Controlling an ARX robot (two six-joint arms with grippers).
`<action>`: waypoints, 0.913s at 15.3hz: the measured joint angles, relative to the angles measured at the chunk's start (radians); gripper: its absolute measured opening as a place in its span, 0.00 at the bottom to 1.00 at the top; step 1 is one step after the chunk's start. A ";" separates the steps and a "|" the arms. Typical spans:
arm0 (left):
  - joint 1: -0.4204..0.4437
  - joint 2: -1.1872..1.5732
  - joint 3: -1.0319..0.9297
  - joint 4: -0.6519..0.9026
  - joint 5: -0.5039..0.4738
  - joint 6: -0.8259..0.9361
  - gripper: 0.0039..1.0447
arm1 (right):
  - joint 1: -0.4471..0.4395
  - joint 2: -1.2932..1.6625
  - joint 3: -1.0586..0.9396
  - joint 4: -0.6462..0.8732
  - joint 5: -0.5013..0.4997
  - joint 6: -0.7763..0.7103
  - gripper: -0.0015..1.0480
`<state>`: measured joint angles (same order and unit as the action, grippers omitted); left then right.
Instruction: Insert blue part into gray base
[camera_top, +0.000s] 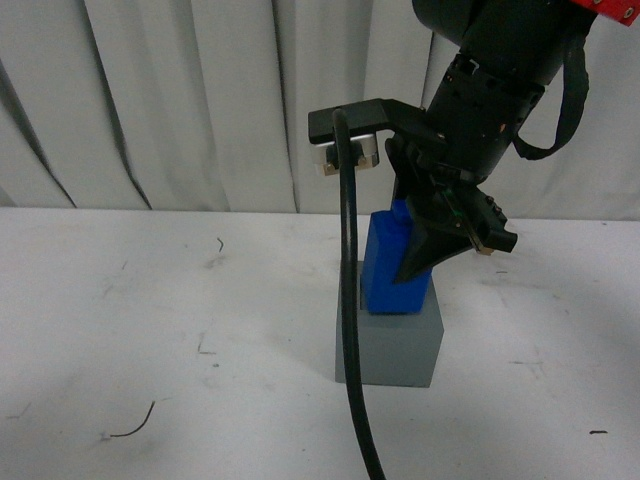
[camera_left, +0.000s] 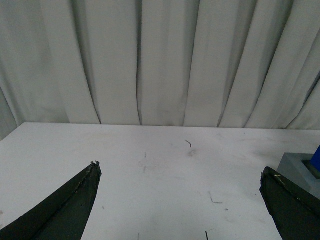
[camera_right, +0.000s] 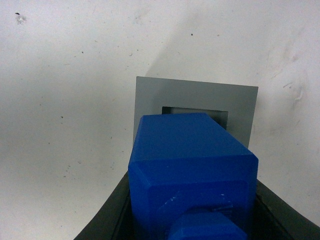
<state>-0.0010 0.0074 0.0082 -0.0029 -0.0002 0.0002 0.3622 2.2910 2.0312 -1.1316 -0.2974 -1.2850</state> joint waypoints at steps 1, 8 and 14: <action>0.000 0.000 0.000 0.000 0.000 0.000 0.94 | 0.001 0.008 0.001 0.003 0.004 0.004 0.45; 0.000 0.000 0.000 0.000 0.000 0.000 0.94 | 0.005 0.034 0.023 0.033 0.020 0.050 0.45; 0.000 0.000 0.000 0.000 0.000 0.000 0.94 | 0.008 0.047 0.015 0.049 0.048 0.054 0.45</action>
<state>-0.0010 0.0074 0.0082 -0.0029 -0.0002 0.0002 0.3706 2.3375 2.0460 -1.0828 -0.2493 -1.2308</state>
